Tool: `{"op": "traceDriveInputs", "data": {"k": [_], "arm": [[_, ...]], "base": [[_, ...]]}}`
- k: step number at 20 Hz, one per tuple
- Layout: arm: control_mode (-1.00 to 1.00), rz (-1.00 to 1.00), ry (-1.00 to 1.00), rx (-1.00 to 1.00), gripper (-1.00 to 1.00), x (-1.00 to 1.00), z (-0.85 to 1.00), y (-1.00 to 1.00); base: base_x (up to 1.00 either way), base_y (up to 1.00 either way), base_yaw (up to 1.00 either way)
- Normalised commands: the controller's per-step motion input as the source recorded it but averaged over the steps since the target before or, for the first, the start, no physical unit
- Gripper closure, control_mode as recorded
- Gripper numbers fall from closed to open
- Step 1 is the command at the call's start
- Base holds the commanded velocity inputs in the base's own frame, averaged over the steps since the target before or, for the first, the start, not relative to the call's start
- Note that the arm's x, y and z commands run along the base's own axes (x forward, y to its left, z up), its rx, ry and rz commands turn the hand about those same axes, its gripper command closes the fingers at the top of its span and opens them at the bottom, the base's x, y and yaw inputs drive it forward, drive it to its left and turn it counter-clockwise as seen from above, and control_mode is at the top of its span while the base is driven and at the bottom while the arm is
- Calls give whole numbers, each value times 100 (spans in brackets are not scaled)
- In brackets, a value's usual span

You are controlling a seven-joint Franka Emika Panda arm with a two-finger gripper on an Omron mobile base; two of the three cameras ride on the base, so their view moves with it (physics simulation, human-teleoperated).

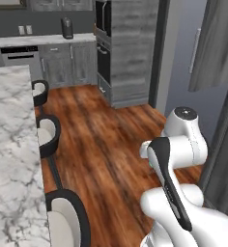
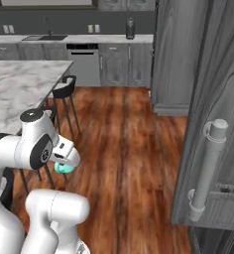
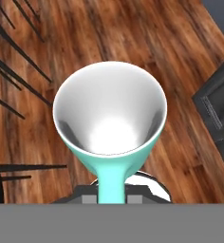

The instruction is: Pick the mug on the counter and place it in the cabinet with the handle facing the right, like the mugs already inside.

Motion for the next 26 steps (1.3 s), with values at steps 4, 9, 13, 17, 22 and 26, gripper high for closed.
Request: {"op": "traceDriveInputs", "data": {"k": [4,9,13,17,22,26], "arm": [[100,0,0,0,100,0,0,0],[100,0,0,0,100,0,0,0],[100,0,0,0,100,0,0,0],[100,0,0,0,100,0,0,0],[100,0,0,0,100,0,0,0],[100,0,0,0,100,0,0,0]], "base": [[35,19,-29],[44,37,-27],[31,49,-27],[0,46,-19],[8,30,-28],[31,-3,-26]]}}
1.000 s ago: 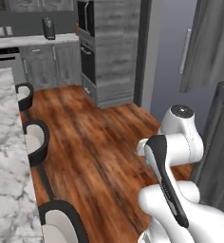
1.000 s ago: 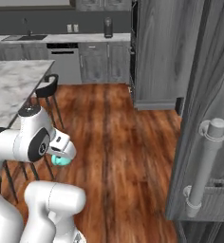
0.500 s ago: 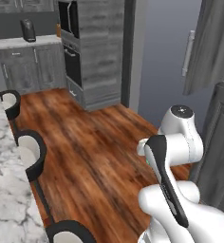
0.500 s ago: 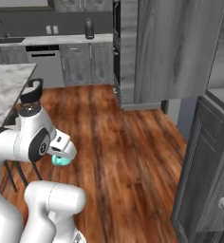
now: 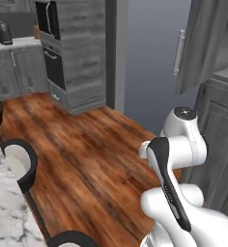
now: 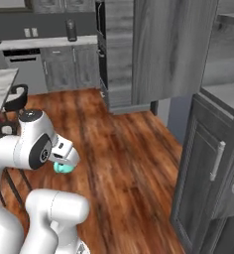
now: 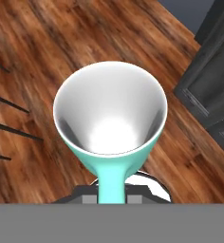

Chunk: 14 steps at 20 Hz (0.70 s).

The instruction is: Pick the mug on the counter and place it in the cabinet with the handle facing the right, like the mugs already inside.

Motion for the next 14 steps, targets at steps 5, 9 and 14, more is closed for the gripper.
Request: {"op": "traceDriveInputs", "data": {"k": [5,9,14], "arm": [[100,0,0,0,100,0,0,0],[100,0,0,0,100,0,0,0],[100,0,0,0,100,0,0,0]], "base": [[5,-18,-25],[0,-18,-29],[5,-15,-40]]}}
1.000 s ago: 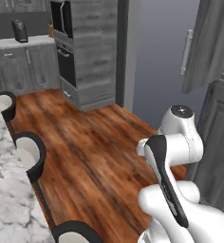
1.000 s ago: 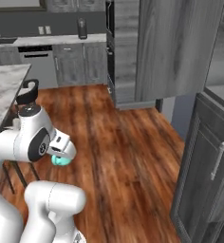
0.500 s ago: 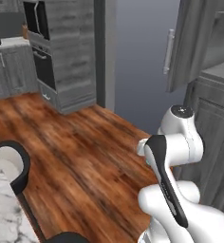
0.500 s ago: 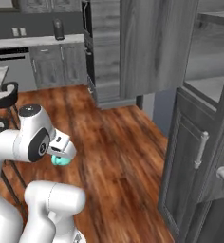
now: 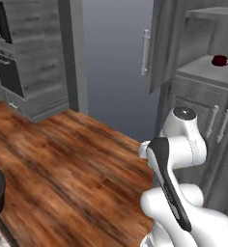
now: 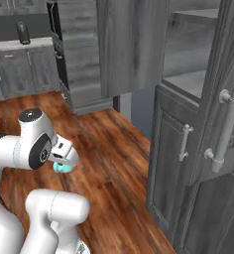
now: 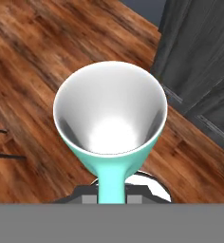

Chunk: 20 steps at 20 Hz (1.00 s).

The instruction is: Pick the mug on the counter and place it in the cabinet with the handle facing the right, like the mugs already inside.

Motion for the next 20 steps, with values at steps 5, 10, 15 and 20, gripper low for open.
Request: {"op": "traceDriveInputs", "data": {"k": [5,10,15,20], "arm": [[100,0,0,0,100,0,0,0],[100,0,0,0,100,0,0,0],[100,0,0,0,100,0,0,0],[100,0,0,0,100,0,0,0]], "base": [[7,-11,-43],[22,-15,-36],[44,-25,-22],[49,-19,-19]]}}
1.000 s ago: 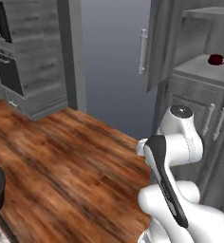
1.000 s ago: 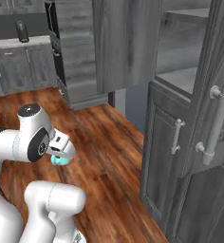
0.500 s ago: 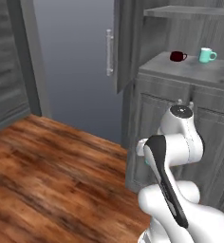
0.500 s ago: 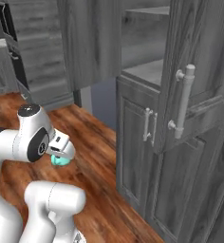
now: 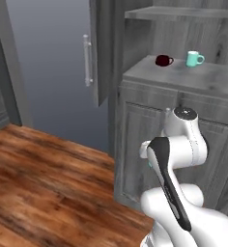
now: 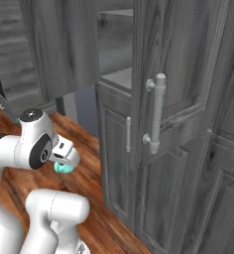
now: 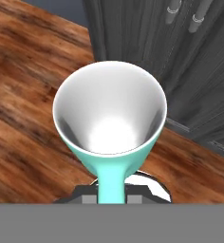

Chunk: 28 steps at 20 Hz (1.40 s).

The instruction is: Pick the mug on the counter and place it in the cabinet with the handle facing the right, like the mugs already inside.

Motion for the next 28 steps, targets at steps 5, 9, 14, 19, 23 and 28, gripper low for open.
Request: {"op": "traceDriveInputs", "data": {"k": [5,9,14,19,23,28], "arm": [[100,0,0,0,100,0,0,0],[100,0,0,0,100,0,0,0],[100,0,0,0,100,0,0,0],[100,0,0,0,100,0,0,0],[100,0,0,0,100,0,0,0],[100,0,0,0,100,0,0,0]], "base": [[45,-3,-18],[50,29,-15],[35,40,-18],[29,-30,-25],[0,-25,-39],[0,0,-47]]}}
